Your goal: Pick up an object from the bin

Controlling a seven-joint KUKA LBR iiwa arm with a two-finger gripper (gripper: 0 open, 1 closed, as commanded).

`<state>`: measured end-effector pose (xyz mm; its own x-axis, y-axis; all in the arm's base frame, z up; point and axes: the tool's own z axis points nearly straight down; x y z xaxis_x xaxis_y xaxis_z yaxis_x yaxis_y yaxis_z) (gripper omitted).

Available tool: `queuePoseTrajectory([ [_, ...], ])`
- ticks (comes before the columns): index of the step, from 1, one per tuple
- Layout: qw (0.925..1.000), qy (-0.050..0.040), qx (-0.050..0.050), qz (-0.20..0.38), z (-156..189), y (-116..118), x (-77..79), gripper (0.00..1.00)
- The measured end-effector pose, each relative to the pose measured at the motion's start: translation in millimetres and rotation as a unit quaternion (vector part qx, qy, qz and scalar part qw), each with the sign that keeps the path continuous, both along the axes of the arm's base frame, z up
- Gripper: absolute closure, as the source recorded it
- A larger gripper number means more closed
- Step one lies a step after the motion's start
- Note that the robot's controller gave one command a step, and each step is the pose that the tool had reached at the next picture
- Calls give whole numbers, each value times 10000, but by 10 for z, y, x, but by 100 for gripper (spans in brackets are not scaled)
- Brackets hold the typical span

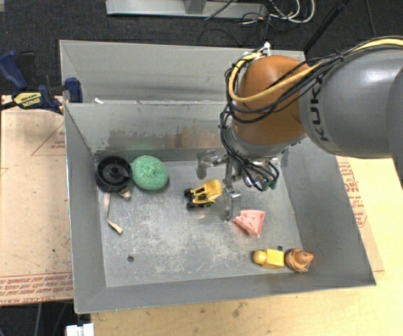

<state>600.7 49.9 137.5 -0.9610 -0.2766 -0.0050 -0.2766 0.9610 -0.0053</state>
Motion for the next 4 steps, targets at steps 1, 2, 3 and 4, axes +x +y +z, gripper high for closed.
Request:
queuePoseTrajectory([
  [1, 9964, 13, 34, -847, -447, 81, 290, 100],
  [2, 9964, 13, 35, -849, -447, 80, 290, 100],
  [3, 9963, 36, 27, -862, -5, 71, 329, 100],
  [4, 9969, -36, 35, -783, 54, 71, 439, 100],
])
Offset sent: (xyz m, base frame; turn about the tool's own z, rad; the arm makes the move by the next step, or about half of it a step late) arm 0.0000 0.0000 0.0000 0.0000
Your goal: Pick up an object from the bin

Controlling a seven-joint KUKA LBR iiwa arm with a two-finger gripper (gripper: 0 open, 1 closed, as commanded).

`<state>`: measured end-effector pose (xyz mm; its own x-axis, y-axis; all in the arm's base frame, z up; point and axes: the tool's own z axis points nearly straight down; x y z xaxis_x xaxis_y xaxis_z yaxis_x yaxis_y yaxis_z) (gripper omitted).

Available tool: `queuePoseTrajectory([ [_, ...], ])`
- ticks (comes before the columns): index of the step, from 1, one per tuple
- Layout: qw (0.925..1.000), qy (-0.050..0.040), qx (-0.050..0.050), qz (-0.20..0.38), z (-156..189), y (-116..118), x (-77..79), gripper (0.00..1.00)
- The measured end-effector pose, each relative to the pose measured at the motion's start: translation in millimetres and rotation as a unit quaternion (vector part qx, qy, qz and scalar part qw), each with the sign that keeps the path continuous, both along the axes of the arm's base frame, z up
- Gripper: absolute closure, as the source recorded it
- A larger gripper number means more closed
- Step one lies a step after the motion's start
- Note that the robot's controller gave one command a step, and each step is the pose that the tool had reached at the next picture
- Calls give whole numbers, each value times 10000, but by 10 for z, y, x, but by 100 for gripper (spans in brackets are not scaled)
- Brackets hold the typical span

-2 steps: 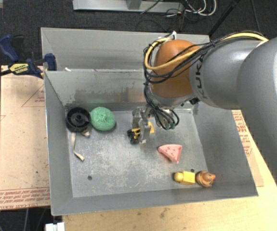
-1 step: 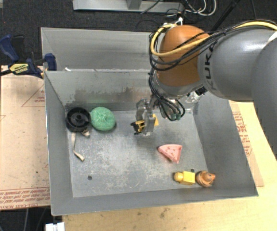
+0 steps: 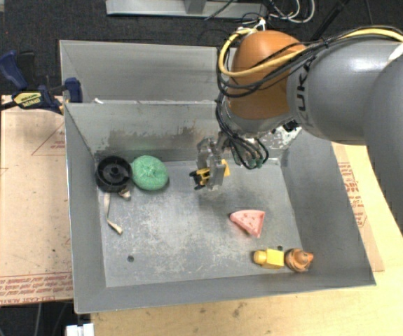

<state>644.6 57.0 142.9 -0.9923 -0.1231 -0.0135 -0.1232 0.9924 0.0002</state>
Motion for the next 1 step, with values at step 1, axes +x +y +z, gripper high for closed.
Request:
queuePoseTrajectory([
  [1, 9999, 91, -4, -55, 407, -144, -199, 100],
])
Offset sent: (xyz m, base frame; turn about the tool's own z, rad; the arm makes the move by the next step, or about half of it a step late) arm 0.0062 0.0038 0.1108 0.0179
